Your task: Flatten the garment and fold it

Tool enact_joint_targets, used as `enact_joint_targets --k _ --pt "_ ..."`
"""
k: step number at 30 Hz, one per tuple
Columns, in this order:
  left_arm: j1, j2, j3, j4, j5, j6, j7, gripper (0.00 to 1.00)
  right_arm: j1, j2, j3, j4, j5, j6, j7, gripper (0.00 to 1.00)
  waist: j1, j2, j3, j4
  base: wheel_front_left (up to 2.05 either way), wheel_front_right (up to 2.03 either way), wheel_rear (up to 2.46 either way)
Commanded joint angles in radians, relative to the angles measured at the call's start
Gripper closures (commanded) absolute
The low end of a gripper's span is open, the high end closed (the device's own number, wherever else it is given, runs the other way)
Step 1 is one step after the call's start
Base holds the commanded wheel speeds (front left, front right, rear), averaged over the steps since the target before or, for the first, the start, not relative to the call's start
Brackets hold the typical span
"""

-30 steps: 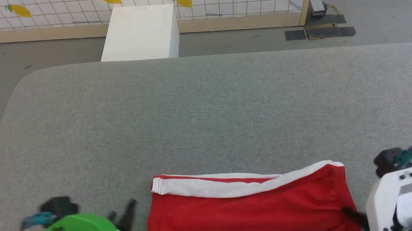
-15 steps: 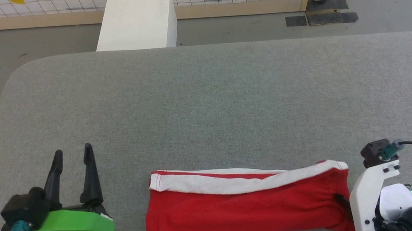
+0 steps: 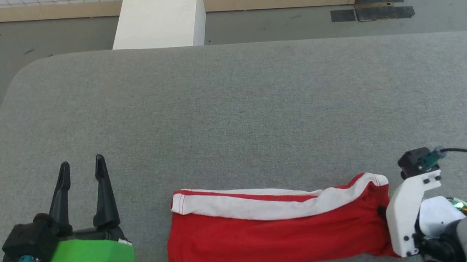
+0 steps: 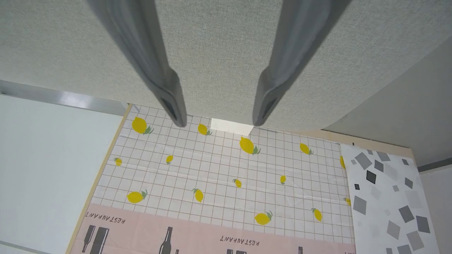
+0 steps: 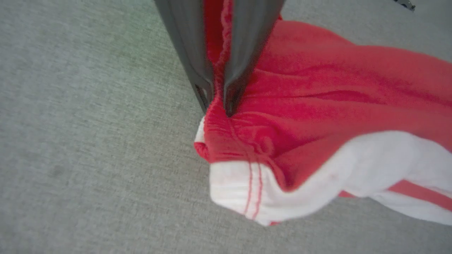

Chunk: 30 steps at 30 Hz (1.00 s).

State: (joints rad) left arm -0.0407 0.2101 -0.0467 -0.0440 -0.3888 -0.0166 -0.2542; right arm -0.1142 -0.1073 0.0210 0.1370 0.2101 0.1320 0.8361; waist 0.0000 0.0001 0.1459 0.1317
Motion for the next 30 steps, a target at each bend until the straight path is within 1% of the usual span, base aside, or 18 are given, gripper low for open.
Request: enact_joint_targets --k 1,4,9,13,16,19,21,23,25,27,30 --pt "0.01 -0.013 0.01 0.003 0.016 -0.014 -0.007 0.0 -0.011 -0.008 -0.008 0.003 0.02 -0.001 0.008 1.0 0.0 -0.0001 -0.004 -0.005 0.0 0.0 0.0" --pt "0.011 -0.035 0.027 0.013 0.033 -0.036 -0.007 0.0 -0.027 -0.046 -0.069 -0.028 0.042 -0.001 0.024 1.0 0.0 -0.0001 -0.011 -0.012 0.0 0.0 0.0" --pt "0.012 -0.057 0.042 0.031 0.053 -0.062 -0.008 0.0 -0.034 -0.128 -0.189 -0.048 0.021 -0.001 0.077 1.0 0.0 -0.0001 -0.019 -0.024 0.0 0.0 0.0" --pt "0.014 -0.066 0.049 0.043 0.068 -0.076 -0.008 0.0 -0.047 -0.195 -0.286 -0.009 -0.027 -0.001 0.114 1.0 0.0 -0.0001 -0.018 -0.033 0.0 0.0 0.0" --pt "0.013 -0.073 0.054 0.051 0.075 -0.083 -0.008 0.0 -0.064 -0.214 -0.338 0.031 -0.075 -0.001 0.116 1.0 0.0 -0.0001 -0.015 -0.037 0.0 0.0 0.0" --pt "0.012 -0.08 0.054 0.059 0.08 -0.089 -0.008 0.0 -0.072 -0.224 -0.335 0.05 -0.105 -0.001 0.124 1.0 0.0 -0.0001 -0.018 -0.038 0.0 0.0 0.0" --pt "0.011 -0.085 0.054 0.063 0.081 -0.093 -0.008 0.0 -0.071 -0.229 -0.311 0.038 -0.098 -0.001 0.145 1.0 0.0 -0.0001 -0.024 -0.037 0.0 0.0 0.0" --pt "0.012 -0.09 0.058 0.063 0.077 -0.096 -0.008 0.0 -0.056 -0.242 -0.262 0.004 -0.079 -0.001 0.2 1.0 0.0 -0.0001 -0.031 -0.039 0.0 0.0 0.0" --pt "0.016 -0.093 0.061 0.061 0.077 -0.099 -0.008 0.0 -0.035 -0.255 -0.21 -0.057 -0.036 -0.001 0.283 1.0 0.0 -0.0001 -0.037 -0.042 0.0 0.0 0.0" --pt "0.019 -0.095 0.064 0.06 0.077 -0.101 -0.008 0.0 -0.014 -0.266 -0.162 -0.148 0.014 -0.001 0.366 1.0 0.0 -0.0001 -0.044 -0.046 0.0 0.0 0.0" --pt "0.023 -0.1 0.069 0.058 0.077 -0.104 -0.008 0.0 0.008 -0.246 -0.12 -0.295 0.097 -0.001 0.46 1.0 0.0 -0.0001 -0.047 -0.052 0.0 0.0 0.0"
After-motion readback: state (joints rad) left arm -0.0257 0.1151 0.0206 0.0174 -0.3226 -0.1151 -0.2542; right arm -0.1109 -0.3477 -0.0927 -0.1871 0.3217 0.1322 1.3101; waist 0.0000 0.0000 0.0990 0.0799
